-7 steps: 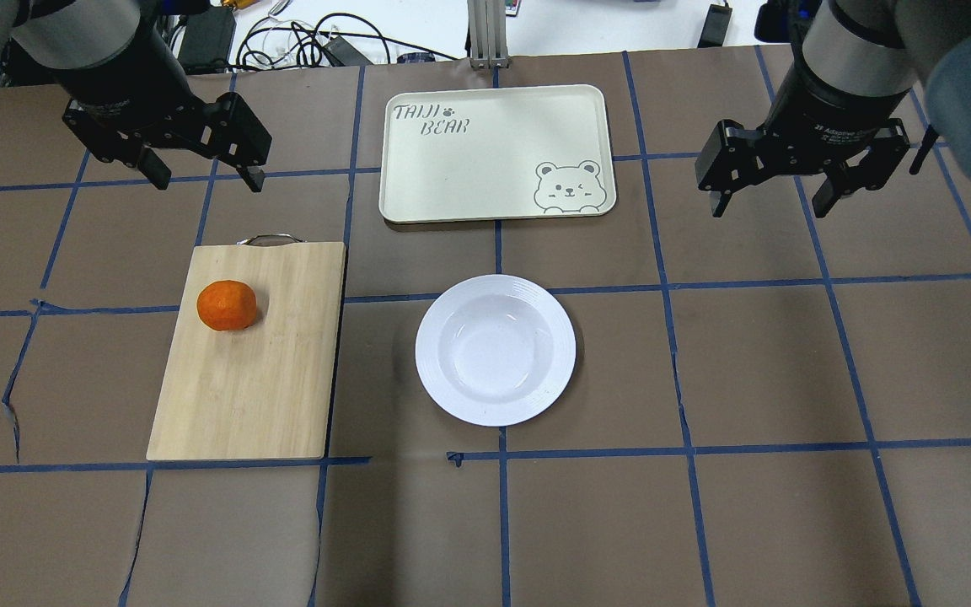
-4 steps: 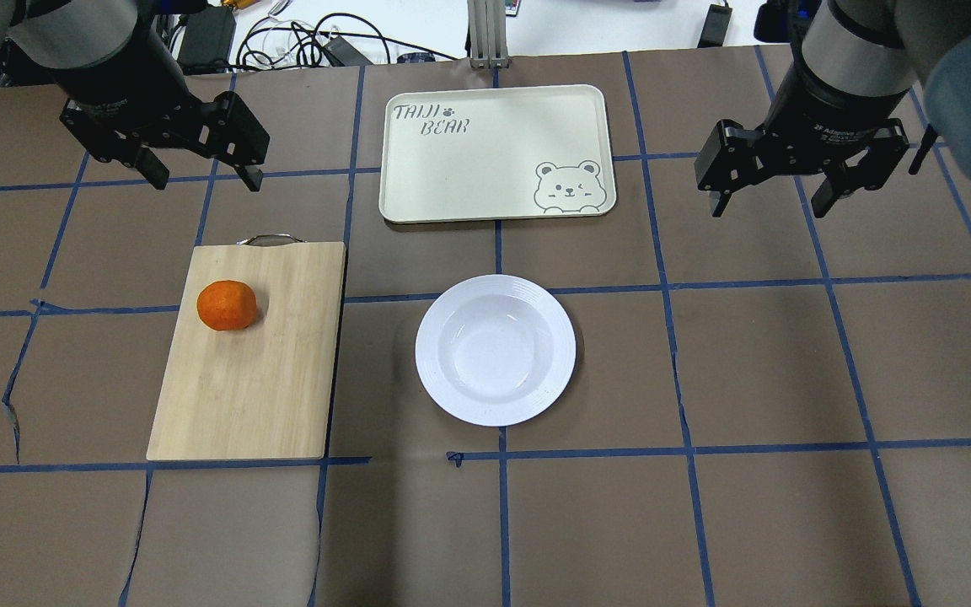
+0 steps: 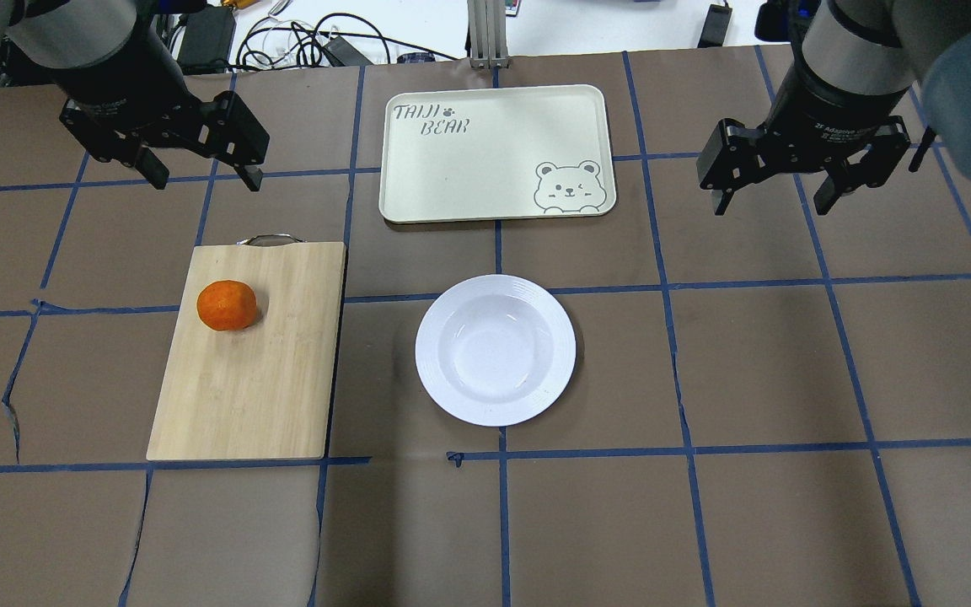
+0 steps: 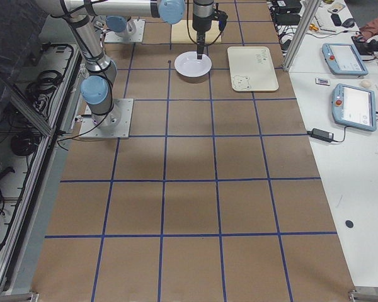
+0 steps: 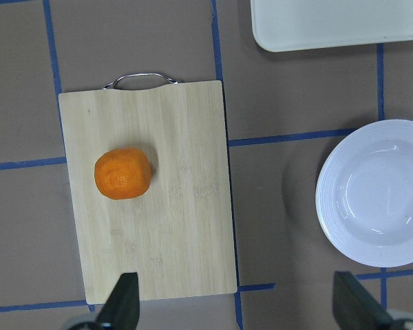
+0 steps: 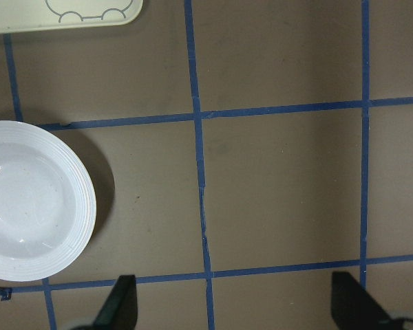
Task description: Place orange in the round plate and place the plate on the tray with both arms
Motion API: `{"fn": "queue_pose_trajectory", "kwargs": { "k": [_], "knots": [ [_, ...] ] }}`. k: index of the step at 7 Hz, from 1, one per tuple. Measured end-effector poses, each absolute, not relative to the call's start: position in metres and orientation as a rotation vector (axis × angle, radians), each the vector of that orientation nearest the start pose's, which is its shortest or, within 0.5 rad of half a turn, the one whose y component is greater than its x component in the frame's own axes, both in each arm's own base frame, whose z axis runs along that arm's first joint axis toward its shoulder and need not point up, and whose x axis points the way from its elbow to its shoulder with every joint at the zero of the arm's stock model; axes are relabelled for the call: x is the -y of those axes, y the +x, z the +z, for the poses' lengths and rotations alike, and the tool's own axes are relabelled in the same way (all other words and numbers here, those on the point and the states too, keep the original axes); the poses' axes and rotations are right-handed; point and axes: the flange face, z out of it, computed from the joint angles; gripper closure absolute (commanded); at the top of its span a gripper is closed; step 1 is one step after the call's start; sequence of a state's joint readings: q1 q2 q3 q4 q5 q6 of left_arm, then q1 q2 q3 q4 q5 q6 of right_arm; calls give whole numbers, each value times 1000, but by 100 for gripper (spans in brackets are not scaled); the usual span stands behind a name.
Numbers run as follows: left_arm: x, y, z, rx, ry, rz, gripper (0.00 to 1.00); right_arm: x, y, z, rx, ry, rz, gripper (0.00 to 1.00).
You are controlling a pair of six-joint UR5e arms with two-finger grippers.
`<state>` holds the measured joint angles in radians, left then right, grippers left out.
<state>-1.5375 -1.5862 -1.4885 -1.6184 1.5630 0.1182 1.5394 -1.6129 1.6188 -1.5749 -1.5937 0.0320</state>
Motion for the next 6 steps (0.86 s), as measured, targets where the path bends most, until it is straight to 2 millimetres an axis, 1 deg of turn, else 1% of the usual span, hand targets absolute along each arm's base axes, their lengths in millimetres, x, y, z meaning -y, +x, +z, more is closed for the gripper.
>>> {"fn": "queue_pose_trajectory", "kwargs": {
  "k": [2,3,4,5,6],
  "knots": [
    [508,-117,515,-3143,135,-33,0,479,115,485,-3163,99,-4,0],
    [516,-115,508,-3134,127,-19,0,479,115,485,-3163,100,-6,0],
    [527,-111,493,-3119,113,11,0,480,114,485,-3163,101,-6,0],
    [541,-105,471,-3092,107,54,0,480,114,485,-3163,102,-3,0],
    [557,-90,435,-3058,93,108,0,479,114,484,-3163,102,5,0]
  ]
}}
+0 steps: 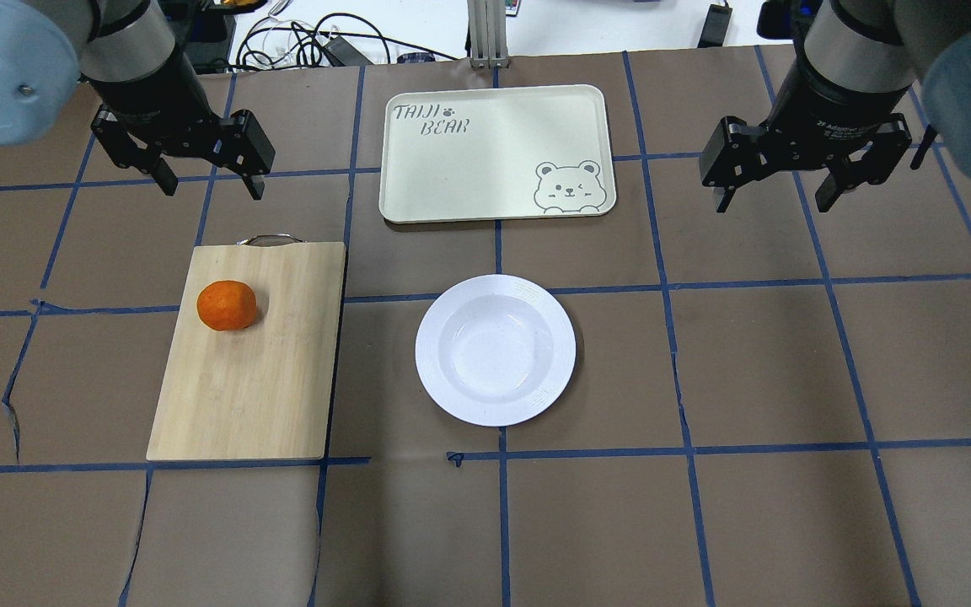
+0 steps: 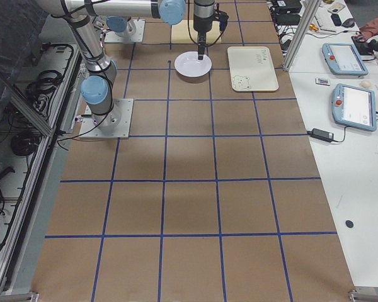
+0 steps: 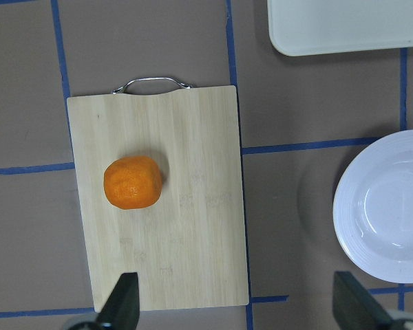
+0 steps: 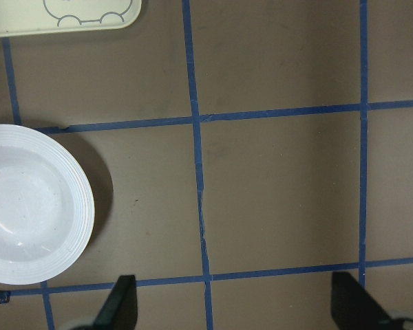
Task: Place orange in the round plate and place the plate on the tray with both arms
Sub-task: 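Lower the left gripper onto the orange on the cutting board and grasp it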
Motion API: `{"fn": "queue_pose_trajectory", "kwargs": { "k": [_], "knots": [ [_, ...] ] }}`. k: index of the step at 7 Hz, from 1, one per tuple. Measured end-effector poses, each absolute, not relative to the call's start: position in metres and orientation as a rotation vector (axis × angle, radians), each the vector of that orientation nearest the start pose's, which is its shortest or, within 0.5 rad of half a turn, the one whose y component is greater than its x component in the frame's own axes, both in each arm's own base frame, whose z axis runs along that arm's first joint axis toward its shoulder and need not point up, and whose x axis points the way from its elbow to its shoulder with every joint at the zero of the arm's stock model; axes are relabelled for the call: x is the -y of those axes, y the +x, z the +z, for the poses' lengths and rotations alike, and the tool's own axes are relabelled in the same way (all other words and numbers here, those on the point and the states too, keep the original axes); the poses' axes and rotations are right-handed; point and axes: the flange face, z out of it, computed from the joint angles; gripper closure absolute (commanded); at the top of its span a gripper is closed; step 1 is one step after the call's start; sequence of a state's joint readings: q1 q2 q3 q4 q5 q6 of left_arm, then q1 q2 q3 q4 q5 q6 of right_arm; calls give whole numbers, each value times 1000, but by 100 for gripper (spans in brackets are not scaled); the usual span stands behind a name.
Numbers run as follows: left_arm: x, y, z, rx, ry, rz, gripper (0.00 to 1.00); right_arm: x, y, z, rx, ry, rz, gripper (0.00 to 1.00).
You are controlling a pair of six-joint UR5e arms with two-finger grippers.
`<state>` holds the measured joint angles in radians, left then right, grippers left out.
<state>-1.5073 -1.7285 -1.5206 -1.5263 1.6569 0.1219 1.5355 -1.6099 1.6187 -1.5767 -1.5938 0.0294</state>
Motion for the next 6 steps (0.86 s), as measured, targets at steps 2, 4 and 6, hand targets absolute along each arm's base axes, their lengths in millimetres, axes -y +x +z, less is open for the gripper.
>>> {"fn": "queue_pose_trajectory", "kwargs": {
  "k": [2,4,6],
  "knots": [
    [576,-44,332,-3012,24,183,0,479,114,483,-3163,107,12,0],
    [579,-17,260,-2979,22,256,7,480,113,484,-3163,114,-2,0],
    [577,-9,224,-2993,115,352,21,481,113,483,-3162,118,-2,0]
  ]
}}
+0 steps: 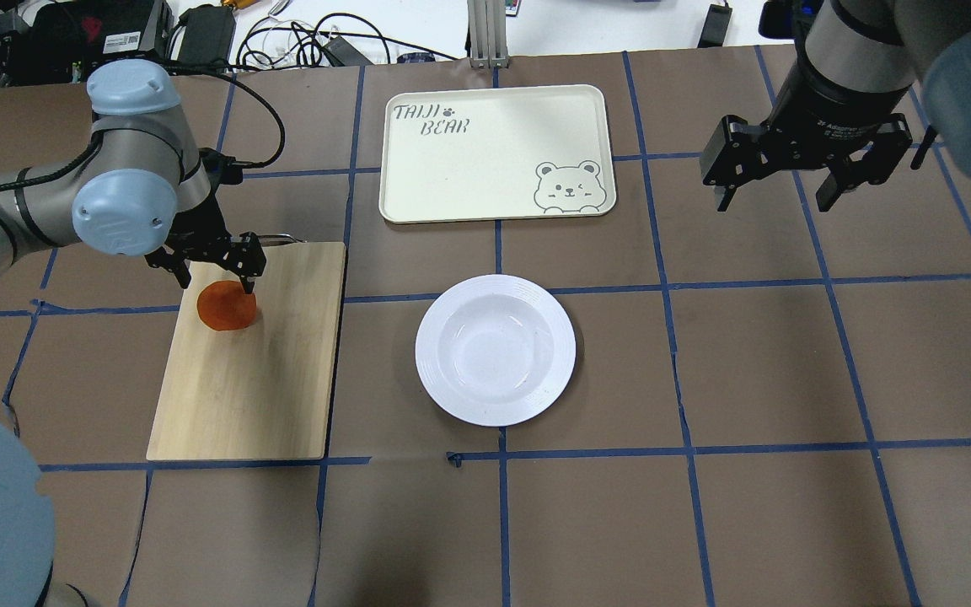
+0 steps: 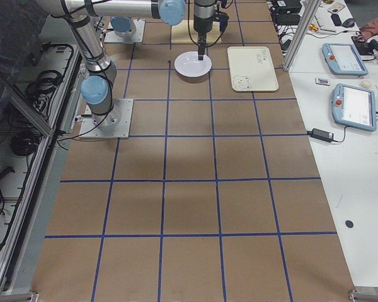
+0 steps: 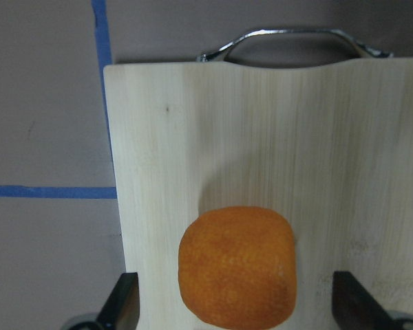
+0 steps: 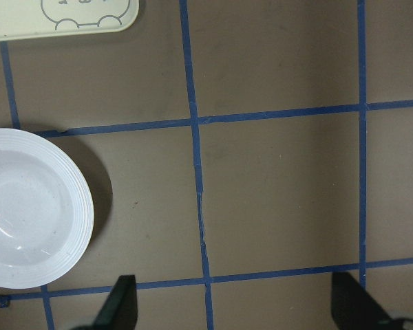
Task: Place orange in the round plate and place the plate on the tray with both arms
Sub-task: 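Lower the left gripper onto the orange on the cutting board and grasp it, then carry the orange with the left gripper and release it onto the white plate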
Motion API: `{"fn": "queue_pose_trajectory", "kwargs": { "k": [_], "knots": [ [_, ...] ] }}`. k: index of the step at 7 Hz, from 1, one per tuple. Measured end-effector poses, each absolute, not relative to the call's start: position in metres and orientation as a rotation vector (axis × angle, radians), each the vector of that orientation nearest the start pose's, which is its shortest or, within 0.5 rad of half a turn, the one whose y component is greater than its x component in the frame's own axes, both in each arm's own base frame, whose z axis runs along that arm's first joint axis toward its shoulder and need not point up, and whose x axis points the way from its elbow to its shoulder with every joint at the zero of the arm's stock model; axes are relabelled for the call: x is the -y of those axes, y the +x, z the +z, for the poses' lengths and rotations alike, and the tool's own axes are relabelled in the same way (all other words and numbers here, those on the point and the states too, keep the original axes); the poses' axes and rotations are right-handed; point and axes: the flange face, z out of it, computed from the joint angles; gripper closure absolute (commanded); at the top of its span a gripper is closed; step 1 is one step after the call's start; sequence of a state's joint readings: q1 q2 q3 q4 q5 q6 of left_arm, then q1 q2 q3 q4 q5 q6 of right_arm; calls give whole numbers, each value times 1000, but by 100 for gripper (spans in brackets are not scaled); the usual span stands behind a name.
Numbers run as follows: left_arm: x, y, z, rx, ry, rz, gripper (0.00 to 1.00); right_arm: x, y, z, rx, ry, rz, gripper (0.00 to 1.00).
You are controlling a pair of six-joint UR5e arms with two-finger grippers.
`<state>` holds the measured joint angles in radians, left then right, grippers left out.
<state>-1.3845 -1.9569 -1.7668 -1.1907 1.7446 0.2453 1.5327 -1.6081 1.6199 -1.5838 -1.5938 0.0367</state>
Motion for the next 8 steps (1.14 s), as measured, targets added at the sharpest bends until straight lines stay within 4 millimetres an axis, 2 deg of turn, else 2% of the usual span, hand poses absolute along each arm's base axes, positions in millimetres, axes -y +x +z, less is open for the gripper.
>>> {"fn": "queue_pose_trajectory", "kwargs": {
  "k": [1,2,3,4,6,7,8],
  "knots": [
    [573,-1,211,-3019,114,393,30,480,113,483,-3162,121,8,0],
    [567,12,199,-3050,97,425,59,479,113,482,-3161,122,18,0],
    [564,20,195,-3069,80,436,82,479,113,482,-3161,123,24,0],
    [565,21,196,-3100,49,425,84,479,113,481,-3161,124,28,0],
    [578,3,220,-3175,-80,391,84,479,113,481,-3162,125,31,0],
    [585,-24,239,-3189,-165,399,84,479,113,481,-3162,124,29,0],
    [588,-66,255,-3213,-222,403,84,479,113,481,-3162,124,28,0]
  ]
}}
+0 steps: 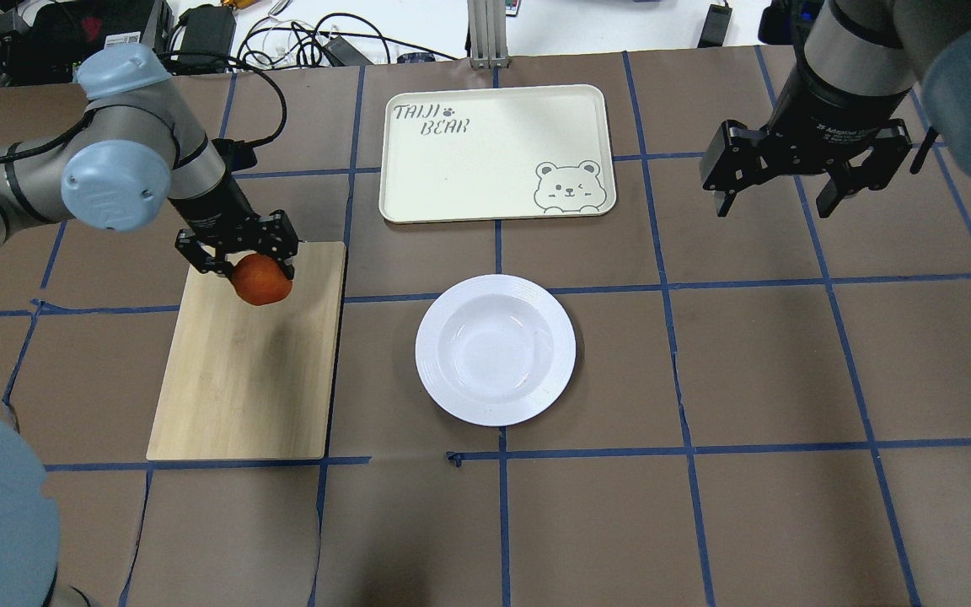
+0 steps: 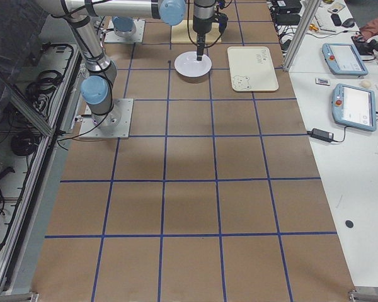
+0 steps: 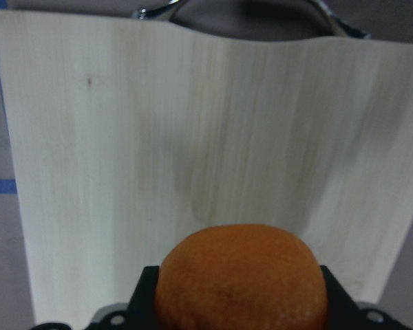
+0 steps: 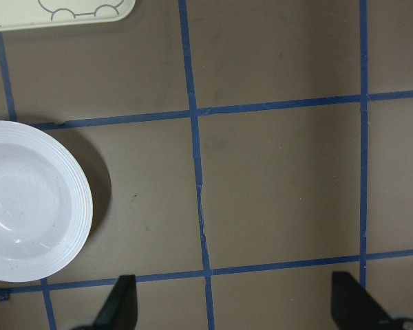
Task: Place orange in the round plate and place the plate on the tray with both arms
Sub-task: 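Carry the orange with the left gripper and release it onto the white plate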
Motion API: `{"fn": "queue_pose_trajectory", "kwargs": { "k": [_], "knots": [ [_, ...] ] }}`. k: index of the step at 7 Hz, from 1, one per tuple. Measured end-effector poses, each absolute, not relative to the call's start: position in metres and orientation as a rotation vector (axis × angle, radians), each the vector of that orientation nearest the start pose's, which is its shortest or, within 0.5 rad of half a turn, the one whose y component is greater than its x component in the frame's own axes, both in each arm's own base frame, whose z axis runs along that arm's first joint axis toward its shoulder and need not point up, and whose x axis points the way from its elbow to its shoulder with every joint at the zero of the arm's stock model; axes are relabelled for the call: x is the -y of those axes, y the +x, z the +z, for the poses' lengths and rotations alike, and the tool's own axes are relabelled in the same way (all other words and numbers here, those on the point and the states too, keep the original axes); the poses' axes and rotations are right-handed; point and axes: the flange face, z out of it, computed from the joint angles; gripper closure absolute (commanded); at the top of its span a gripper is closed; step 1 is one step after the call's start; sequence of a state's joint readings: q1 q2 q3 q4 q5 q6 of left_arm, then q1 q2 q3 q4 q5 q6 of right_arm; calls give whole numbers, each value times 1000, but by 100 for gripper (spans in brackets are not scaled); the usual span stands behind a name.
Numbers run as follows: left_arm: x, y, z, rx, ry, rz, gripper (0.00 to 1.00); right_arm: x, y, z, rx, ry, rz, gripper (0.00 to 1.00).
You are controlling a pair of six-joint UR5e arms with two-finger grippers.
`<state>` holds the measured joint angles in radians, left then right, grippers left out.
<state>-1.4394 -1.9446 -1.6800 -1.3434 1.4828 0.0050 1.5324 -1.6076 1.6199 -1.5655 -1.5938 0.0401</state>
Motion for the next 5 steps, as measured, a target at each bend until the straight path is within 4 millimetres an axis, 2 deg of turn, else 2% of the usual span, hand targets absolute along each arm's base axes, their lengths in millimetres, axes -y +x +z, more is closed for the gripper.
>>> {"fn": "queue_pose_trajectory", "kwargs": {
  "k": [2,4,5],
  "knots": [
    [575,-161,271,-3248,-258,405,83,479,112,481,-3162,127,25,0],
    [543,-251,267,-3240,-145,420,79,480,112,482,-3162,128,18,0],
    [525,-289,258,-3240,-60,397,78,480,112,482,-3162,128,11,0]
  ]
}}
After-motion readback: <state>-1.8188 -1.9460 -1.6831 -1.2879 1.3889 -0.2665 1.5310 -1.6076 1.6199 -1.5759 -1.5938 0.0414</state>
